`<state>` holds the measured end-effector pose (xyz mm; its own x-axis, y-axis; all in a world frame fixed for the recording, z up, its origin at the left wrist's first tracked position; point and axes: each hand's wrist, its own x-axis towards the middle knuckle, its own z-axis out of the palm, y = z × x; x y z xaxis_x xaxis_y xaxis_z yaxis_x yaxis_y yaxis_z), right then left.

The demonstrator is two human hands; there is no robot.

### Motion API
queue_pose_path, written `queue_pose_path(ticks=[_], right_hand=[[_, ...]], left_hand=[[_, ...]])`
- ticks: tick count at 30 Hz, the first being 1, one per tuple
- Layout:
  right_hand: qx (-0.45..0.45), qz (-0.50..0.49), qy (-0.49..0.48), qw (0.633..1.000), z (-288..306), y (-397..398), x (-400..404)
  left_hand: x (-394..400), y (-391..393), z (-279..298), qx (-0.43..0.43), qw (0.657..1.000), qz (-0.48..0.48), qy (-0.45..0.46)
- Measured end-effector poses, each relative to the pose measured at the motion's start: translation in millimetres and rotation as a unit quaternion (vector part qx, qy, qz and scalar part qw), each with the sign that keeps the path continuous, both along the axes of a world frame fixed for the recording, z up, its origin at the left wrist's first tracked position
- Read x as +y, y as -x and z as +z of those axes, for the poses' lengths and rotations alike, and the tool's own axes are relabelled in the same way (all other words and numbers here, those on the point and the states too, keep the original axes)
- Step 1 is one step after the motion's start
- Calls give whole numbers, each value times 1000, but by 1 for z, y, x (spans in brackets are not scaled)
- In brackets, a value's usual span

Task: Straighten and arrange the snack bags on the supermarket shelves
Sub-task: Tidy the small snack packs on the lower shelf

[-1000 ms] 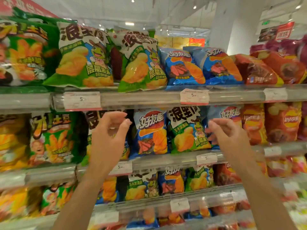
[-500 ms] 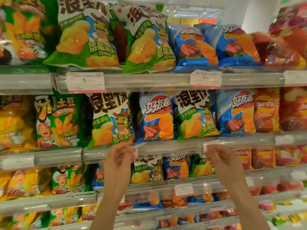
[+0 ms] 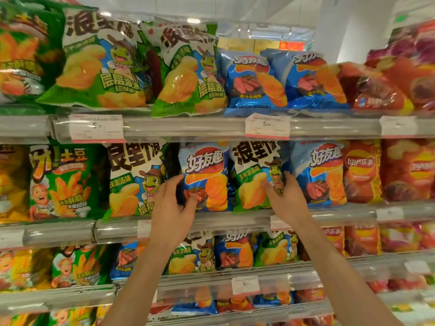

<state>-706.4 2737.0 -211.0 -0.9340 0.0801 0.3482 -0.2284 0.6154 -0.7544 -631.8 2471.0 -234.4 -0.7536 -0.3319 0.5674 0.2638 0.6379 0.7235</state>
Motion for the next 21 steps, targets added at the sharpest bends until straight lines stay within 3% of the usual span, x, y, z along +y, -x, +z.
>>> queue_pose_path(ticks=[7, 15, 21], right_hand=[[-14, 14, 69, 997, -4, 13, 3], [45, -11, 112, 993, 12, 16, 9], [31, -15, 204, 978, 8, 3, 11]], left_hand=[[-1, 5, -4, -5, 1000, -3, -8], [-1, 13, -2, -9, 999, 8, 31], [0, 15, -5, 1, 999, 7, 36]])
